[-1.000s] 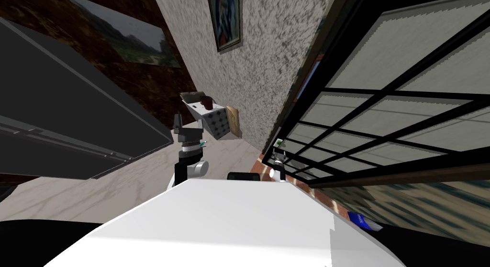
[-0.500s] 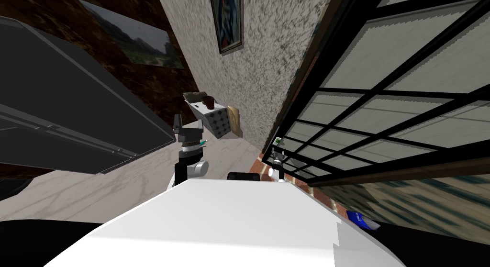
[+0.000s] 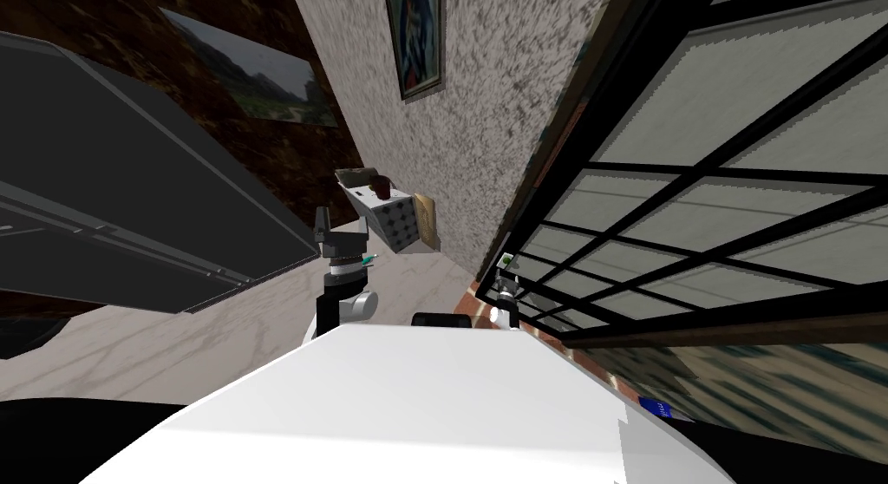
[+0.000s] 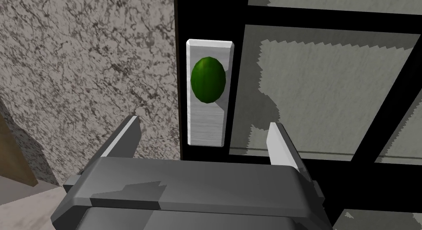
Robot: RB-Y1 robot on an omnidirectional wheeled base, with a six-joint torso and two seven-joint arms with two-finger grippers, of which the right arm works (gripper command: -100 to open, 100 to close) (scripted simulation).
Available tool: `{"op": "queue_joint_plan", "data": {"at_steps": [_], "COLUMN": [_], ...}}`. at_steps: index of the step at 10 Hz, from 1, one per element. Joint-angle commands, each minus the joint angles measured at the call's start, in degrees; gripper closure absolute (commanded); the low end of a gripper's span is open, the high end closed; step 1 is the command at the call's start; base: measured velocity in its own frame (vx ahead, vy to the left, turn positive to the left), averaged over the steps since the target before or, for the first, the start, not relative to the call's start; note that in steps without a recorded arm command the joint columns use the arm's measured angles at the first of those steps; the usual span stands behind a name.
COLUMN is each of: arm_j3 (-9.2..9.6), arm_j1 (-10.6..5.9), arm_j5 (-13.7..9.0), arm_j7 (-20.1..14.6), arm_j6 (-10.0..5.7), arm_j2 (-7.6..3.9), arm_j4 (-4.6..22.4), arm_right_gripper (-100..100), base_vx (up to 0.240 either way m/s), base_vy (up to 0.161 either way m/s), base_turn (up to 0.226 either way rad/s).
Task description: Pull the door open
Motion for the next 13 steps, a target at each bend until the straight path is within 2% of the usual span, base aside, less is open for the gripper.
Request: {"op": "queue_joint_plan", "data": {"at_steps": [1,2,4,6,8,9,10,13], "arm_j3": [-0.23,-0.34,-0.45,-0.64,-0.68,-0.82,-0.82,-0.82], "arm_j1": [0.49,0.95,1.4,2.17,2.3,2.63,2.63,2.63], "arm_j5": [-0.21,-0.33,-0.44,-0.63,-0.66,-0.76,-0.76,-0.76], "arm_j7": [-1.75,-2.94,-4.11,-6.06,-6.41,-5.89,-5.89,-5.89], "arm_j6": [-0.23,-0.42,-0.61,-0.92,-0.98,-0.34,-0.34,-0.34], "arm_j2": [-1.48,-2.51,-3.53,-5.23,-5.53,-5.48,-5.48,-5.48], "arm_j4": [0.39,0.68,0.96,1.44,1.53,0.5,0.5,0.5], "arm_right_gripper": [-100,-100,-100,-100,-100,-100,100,100], "base_vx": [0.178,0.196,0.159,0.142,0.101,0.025,0.0,-0.007], "base_vy": [-0.038,-0.027,-0.001,-0.006,-0.008,0.0,0.0,0.0], "base_turn": [0.083,0.092,0.044,0.071,0.015,-0.001,0.0,0.003]}}
